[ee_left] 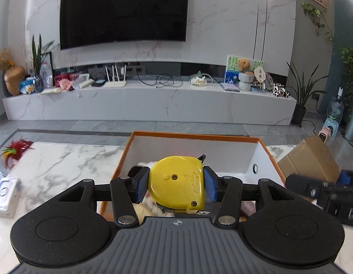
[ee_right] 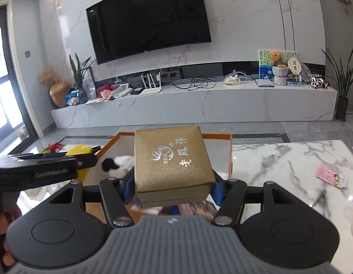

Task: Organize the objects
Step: 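Lift the tape measure and gift box and carry both over the orange box, then lower the tape measure and gift box into the box and open both grippers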

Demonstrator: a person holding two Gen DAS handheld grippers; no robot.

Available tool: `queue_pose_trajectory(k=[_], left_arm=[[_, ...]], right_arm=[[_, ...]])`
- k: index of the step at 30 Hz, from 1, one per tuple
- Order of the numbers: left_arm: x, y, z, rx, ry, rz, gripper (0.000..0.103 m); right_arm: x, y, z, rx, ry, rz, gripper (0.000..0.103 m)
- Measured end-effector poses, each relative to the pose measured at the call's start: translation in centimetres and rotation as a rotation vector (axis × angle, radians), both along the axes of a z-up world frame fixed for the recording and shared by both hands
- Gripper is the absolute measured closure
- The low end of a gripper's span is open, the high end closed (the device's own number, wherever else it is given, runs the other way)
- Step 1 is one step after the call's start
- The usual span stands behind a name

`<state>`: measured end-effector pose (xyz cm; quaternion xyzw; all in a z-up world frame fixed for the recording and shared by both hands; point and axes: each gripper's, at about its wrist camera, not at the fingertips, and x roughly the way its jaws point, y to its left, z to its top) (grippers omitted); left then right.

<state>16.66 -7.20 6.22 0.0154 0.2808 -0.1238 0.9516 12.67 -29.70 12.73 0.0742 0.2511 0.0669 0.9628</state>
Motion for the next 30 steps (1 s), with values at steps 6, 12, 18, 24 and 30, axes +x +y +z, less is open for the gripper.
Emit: queue_pose_trajectory(k=[6,12,18,24,30], left_arm=[[6.5,-1.5,-1.5,-0.009,0.052,-0.006,0.046],[9.4,-4.0,-3.3,0.026,0.072,-0.03,0.046],[10.7,-5.4,-5.3,0.043,0.139,-0.055,0.046],[11.4,-5.4,-6.1,0.044,0.182,-0.051,0.046],[12.0,-5.2,-6.5,0.06,0.216,-0.045,0.046]], right_arm=[[4.0,1.7,-2.9,-0.007,0.067,0.006,0.039],[6.7,2.3,-5.1,-0.036,0.127,0.0,0.039],[7.9,2.4,-6.4,-0.06,0.183,0.027,0.039],[8.2,2.0,-6.8,-0.062,0.208,0.028,0.039],[8.3,1.9,-6.9,-0.065,0.223,0.032,0.039]])
